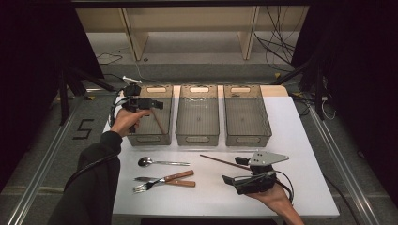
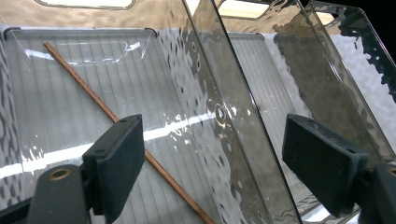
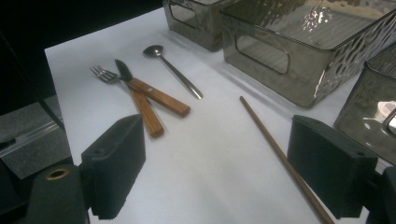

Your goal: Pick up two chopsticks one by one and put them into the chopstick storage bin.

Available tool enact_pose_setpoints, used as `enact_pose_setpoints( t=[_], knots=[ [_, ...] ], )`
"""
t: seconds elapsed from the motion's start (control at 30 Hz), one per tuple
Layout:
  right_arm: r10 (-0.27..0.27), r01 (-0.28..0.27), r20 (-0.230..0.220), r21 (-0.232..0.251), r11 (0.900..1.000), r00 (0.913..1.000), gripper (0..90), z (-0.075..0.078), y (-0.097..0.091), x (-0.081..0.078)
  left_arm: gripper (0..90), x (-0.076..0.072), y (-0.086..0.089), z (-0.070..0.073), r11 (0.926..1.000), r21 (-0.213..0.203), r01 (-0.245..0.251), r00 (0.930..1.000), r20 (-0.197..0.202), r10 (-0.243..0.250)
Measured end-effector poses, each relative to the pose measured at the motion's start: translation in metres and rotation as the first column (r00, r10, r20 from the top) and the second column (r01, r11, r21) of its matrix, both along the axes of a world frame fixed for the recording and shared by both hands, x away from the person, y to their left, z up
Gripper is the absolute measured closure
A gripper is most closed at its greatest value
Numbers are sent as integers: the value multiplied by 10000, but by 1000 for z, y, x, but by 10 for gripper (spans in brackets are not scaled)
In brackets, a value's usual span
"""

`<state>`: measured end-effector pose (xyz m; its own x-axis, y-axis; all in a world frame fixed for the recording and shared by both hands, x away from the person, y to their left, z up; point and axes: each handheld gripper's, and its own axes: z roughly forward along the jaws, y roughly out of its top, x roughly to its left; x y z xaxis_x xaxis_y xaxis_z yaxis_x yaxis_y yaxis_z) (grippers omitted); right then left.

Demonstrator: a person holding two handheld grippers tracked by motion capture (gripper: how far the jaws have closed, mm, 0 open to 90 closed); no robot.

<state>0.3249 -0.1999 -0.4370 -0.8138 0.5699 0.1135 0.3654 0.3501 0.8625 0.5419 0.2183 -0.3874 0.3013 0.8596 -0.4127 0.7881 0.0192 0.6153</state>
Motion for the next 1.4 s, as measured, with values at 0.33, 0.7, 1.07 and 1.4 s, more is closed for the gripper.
enact_pose_setpoints(
  t=[0.33, 0.7, 1.07, 1.4],
  knots=[
    [-126, 126, -25, -105, 9999, 9999, 199, 1, -2, 1, 191, -28, 2, 10, 9965, -601, 583, 9947, 880, -529],
    [-473, 452, -302, -692, 9966, 9984, 218, 4, -8, 10, 189, -100, -16, 8, 9866, -546, 1540, 9645, 2250, -1381],
    [-526, 396, -699, -1751, 9838, 9962, 261, 12, -9, 29, 181, -150, -43, -14, 9625, -597, 2646, 9167, 3256, -2318],
    [-531, 50, -1568, -2921, 9564, 9862, 321, 8, -12, 52, 180, -182, -58, -40, 9411, -31, 3382, 8778, 3614, -3143]
  ],
)
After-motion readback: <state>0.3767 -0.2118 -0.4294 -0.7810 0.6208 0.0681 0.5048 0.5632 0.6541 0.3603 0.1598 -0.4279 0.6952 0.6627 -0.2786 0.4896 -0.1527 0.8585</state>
